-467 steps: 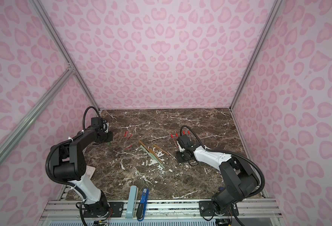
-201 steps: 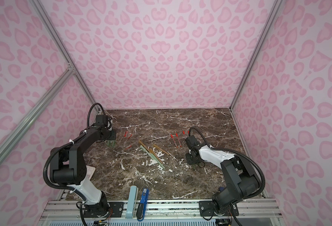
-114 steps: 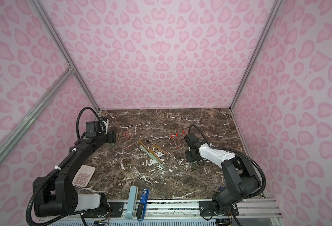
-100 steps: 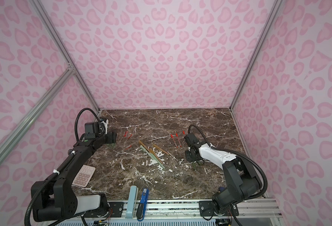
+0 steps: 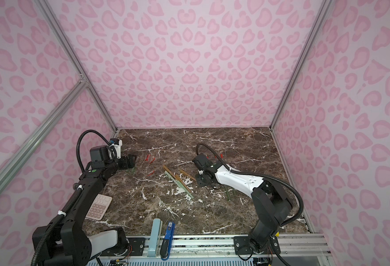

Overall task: Remove pen caps from pens
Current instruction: Place the pen at the middle-right of the table.

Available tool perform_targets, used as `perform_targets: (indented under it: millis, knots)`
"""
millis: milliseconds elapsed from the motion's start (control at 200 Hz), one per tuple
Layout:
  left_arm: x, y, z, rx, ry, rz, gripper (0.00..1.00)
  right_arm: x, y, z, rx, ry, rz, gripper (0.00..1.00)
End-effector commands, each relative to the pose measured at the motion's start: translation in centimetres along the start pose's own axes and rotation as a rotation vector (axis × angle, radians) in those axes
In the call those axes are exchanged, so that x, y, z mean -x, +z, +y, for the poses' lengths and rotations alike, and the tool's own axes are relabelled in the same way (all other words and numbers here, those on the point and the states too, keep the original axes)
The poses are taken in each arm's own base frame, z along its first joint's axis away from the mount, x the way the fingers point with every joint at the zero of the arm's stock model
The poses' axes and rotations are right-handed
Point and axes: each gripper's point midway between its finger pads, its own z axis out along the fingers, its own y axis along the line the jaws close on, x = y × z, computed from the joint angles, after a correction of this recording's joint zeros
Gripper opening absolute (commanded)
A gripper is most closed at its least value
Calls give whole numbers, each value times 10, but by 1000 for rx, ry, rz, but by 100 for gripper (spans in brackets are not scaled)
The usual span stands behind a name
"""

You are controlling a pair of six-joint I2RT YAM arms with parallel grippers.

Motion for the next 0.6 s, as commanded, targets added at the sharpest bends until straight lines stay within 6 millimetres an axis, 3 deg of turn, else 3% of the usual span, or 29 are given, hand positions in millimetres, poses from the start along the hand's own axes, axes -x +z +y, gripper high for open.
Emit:
perform_targets:
  millis: [0,155,170,270,415,590]
  knots:
    - [11,-6,-1,-20,-26,-43,89,13,10,35,37,-57,11,37]
    - [12,-10,-2,-34,-36,-62,90,24,33,83,87,-159,39,37]
    - [13,-10,-2,-32,-39,-63,90,35,30,90,101,-162,23,37]
    - [17,-13,0,-29,-60,-68,91,46,39,108,103,-194,33,36]
    - [13,-13,1,-27,-53,-75,91,61,55,122,125,-207,34,36]
    - [16,-15,3,-27,-64,-84,91,65,69,120,84,-240,79,31]
